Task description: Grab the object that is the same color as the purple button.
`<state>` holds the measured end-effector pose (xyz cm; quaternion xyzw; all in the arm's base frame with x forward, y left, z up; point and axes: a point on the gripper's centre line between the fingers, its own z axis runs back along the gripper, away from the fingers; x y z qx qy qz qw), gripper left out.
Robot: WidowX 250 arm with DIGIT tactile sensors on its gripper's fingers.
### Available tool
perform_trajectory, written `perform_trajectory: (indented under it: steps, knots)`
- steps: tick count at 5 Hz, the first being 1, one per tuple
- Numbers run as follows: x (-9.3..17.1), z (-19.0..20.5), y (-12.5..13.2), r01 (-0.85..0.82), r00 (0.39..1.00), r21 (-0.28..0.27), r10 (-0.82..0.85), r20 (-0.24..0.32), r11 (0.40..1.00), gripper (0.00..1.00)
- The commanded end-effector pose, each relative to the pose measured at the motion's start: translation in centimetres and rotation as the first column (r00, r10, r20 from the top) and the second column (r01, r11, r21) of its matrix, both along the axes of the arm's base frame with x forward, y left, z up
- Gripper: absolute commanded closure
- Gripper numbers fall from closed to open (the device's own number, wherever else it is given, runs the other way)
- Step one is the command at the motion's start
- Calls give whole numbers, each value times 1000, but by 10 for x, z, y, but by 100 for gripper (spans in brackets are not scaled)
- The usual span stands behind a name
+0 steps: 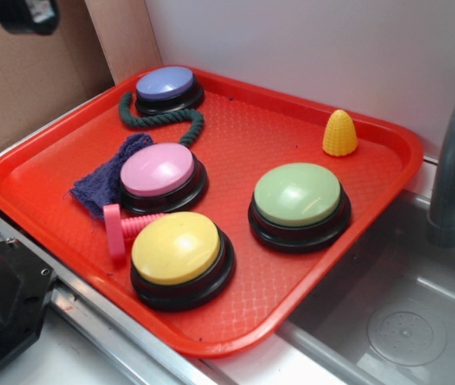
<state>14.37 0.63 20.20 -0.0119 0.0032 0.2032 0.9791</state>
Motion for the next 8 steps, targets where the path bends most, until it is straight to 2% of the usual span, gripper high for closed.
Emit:
perform_trajectory:
  steps: [1, 2, 3, 4, 5, 6, 7, 8]
  knots:
    - [33, -32, 23, -331, 942, -26, 332, 52, 943, 0]
    - [51, -61, 39, -464, 884, -6, 464, 52, 886, 0]
    - [63, -83, 50, -535, 842, 25, 531, 91, 844, 0]
    - [74, -108, 60, -572, 817, 23, 568, 99, 820, 0]
    - [85, -127, 66, -603, 795, 53, 595, 116, 796, 0]
    - [93, -147, 70, -600, 795, 3, 595, 118, 800, 0]
    - [97, -166, 66, -579, 812, 6, 577, 87, 815, 0]
    - [94, -177, 59, -550, 832, -17, 550, 72, 835, 0]
